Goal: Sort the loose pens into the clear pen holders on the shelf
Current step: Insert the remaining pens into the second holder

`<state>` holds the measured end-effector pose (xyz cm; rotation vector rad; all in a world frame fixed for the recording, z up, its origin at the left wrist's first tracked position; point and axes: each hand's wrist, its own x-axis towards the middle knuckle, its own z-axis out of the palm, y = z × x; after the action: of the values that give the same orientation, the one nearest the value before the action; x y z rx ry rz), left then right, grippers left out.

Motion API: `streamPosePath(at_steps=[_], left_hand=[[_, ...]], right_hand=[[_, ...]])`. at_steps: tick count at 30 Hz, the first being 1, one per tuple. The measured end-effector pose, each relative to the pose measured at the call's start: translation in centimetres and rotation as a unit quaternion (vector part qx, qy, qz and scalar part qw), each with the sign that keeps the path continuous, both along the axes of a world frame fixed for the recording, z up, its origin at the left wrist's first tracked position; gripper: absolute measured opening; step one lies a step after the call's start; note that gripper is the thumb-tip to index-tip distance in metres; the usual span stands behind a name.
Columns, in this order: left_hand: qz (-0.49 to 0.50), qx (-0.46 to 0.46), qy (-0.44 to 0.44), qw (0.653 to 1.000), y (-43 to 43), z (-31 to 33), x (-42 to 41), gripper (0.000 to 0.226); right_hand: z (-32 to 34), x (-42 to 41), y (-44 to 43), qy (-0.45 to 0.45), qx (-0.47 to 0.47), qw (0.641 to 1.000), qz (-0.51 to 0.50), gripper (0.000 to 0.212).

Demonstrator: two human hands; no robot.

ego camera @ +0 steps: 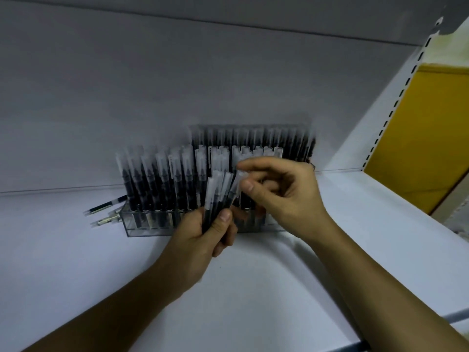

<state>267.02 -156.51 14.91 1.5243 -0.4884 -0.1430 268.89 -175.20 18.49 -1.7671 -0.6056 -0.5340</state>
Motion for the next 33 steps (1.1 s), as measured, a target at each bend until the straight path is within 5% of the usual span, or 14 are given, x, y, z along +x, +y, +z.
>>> streamPosePath(at_steps=[11,25,33], left_hand=[[0.007,-0.012,0.031,0.999,0.2,-0.5,0.4,0.044],[0.010,-0.050,0.028,0.998,-0.1,-0.6,0.5,0.034],[-0.022,-0.070,0.085,0.994,0.0,-0.7,0.9,0.020]], right_hand=[[0.7,-0.1,0.0,0.058,0.034,0.997,0.045,0.020],[2.9,0.6,-3.9,0.078,0.302,0.948,0.062,0.015],[2.8,1.3,-4.8,-0.023,0.266,0.938,-0.221,0.018]])
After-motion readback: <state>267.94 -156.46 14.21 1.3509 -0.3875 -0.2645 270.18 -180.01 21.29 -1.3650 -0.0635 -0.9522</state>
